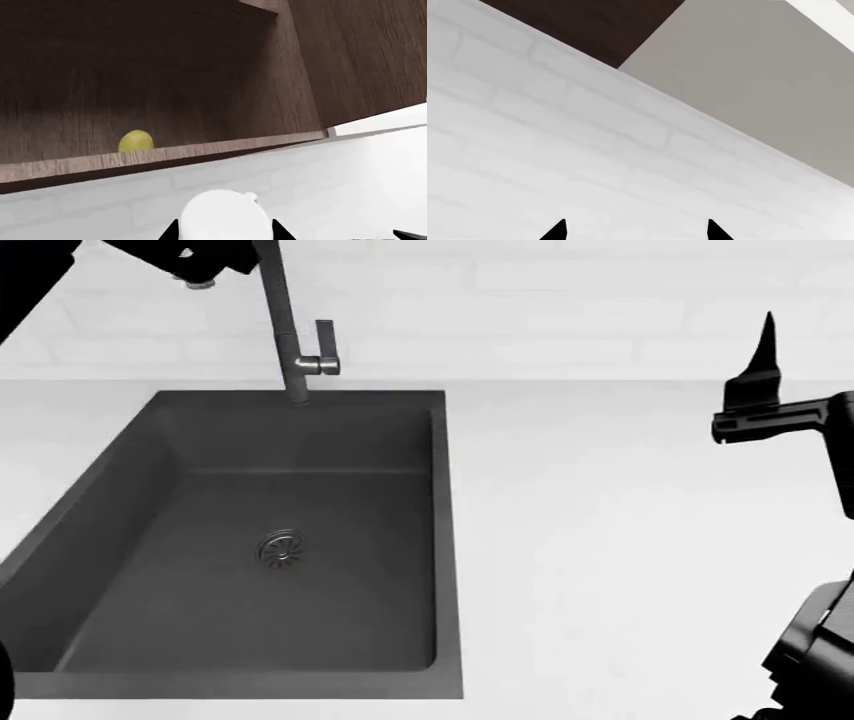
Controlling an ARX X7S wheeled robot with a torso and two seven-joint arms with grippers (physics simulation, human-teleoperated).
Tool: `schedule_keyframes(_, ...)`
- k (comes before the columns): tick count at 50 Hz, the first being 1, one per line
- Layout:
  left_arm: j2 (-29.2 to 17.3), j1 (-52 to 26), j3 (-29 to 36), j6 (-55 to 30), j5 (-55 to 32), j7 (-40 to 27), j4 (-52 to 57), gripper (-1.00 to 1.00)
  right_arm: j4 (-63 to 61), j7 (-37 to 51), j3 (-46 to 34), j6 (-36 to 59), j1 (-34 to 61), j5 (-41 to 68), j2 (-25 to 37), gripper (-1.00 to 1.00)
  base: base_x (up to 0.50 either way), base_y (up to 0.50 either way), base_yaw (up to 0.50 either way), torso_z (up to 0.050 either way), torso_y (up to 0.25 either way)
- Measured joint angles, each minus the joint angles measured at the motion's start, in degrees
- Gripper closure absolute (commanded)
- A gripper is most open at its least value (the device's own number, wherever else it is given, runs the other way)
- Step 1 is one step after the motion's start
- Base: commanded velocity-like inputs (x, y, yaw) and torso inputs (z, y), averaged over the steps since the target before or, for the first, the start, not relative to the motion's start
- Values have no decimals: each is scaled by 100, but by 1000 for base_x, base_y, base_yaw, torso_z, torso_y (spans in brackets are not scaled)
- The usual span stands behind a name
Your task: A wet mug is on the counter and needs to be dried. Pick it up and place it upside down in the open cabinet.
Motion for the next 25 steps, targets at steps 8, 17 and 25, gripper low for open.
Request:
schedule_keyframes(8,96,-671,199,63,584,47,-347,100,66,85,-32,-57,-24,67,0,-100,0,0,0,0,1)
schedule_keyframes(17,272,-1571,612,319,1547,339,-1225,100,141,178,-70,-112,-36,129,11,-100,0,0,0,0,0)
schedule_keyframes(25,612,-2466,1320,1177,3044,942,-3095,100,196,245,-102,-175,-60,196,28,-100,0,0,0,0,0)
